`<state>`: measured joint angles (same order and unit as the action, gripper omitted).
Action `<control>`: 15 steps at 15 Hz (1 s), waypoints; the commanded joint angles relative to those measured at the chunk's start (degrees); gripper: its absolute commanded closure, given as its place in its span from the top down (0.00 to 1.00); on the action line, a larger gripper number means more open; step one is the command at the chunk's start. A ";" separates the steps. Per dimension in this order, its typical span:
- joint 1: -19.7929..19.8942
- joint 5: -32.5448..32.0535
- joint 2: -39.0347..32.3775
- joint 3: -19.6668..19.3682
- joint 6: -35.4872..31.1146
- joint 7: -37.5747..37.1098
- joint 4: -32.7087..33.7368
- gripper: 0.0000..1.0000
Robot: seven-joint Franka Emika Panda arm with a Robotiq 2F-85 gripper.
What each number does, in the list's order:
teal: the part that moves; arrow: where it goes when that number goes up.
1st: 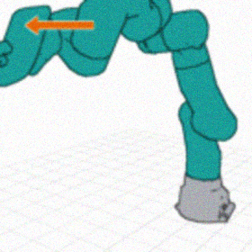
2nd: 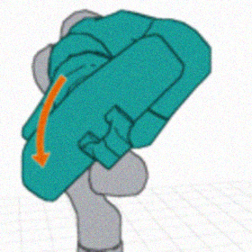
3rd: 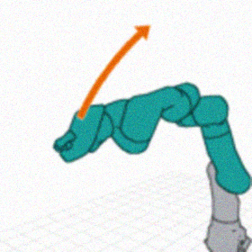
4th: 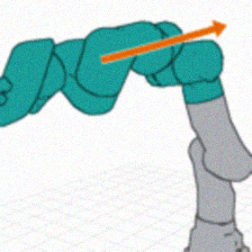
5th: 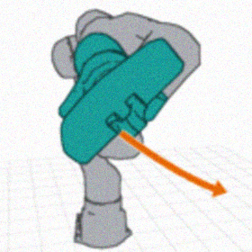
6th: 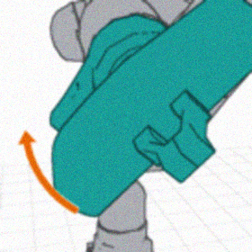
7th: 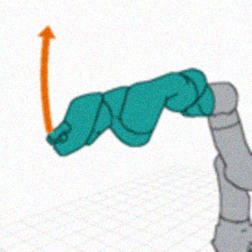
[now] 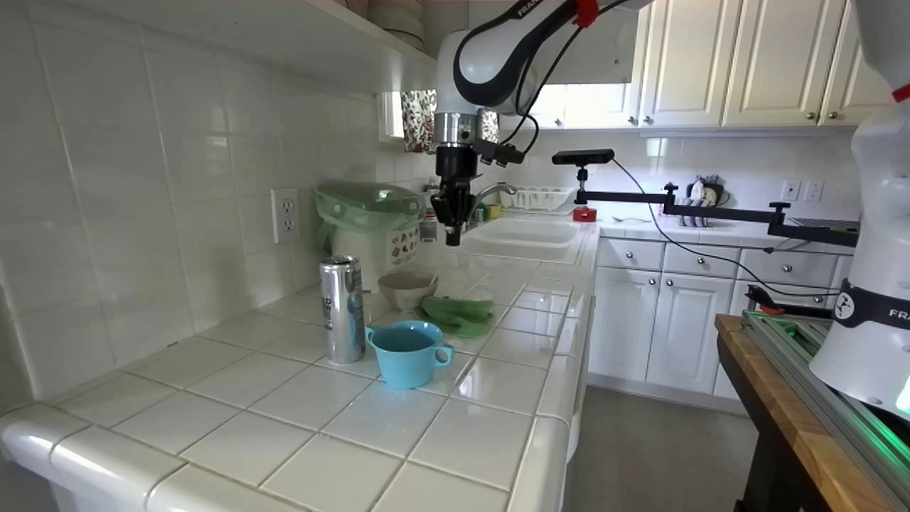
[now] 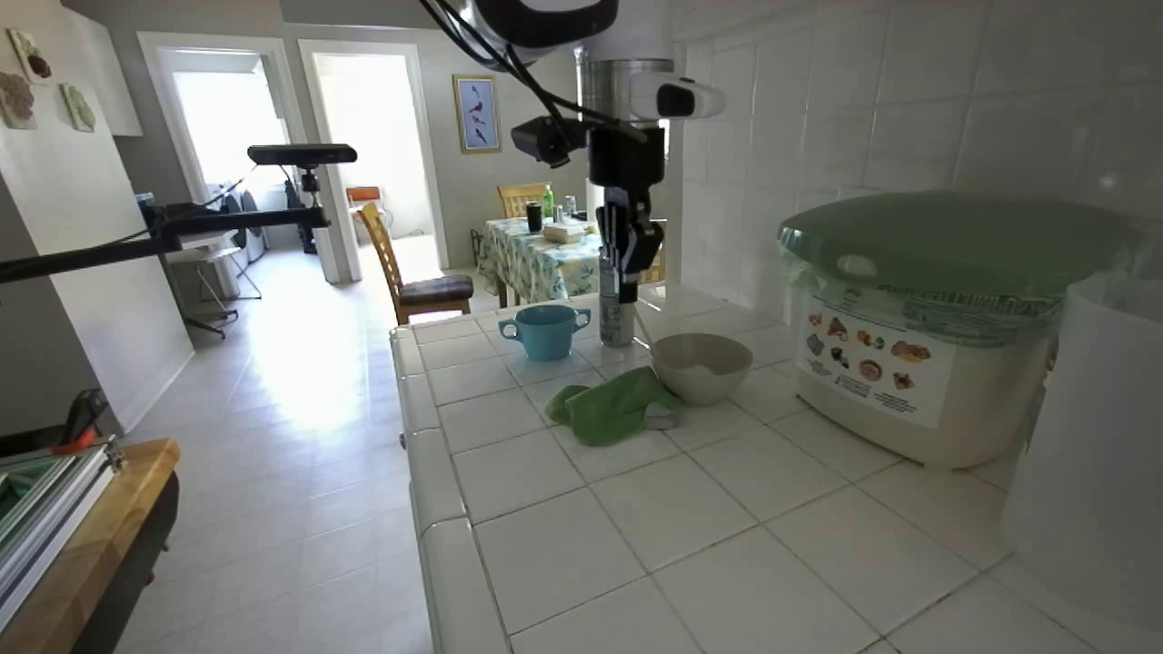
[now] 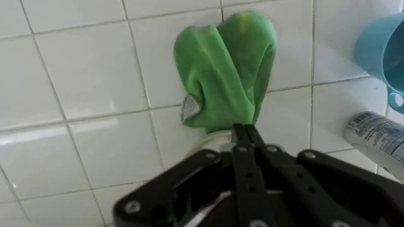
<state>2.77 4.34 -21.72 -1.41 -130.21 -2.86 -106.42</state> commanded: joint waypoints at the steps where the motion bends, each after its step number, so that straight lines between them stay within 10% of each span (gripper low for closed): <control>1: 1.29 1.58 2.56 -0.80 -0.76 -0.46 -3.67 0.01; 15: 1.55 1.37 -6.35 0.24 4.34 1.04 9.71 0.01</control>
<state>4.55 5.08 -25.34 -1.71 -128.67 -2.86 -101.04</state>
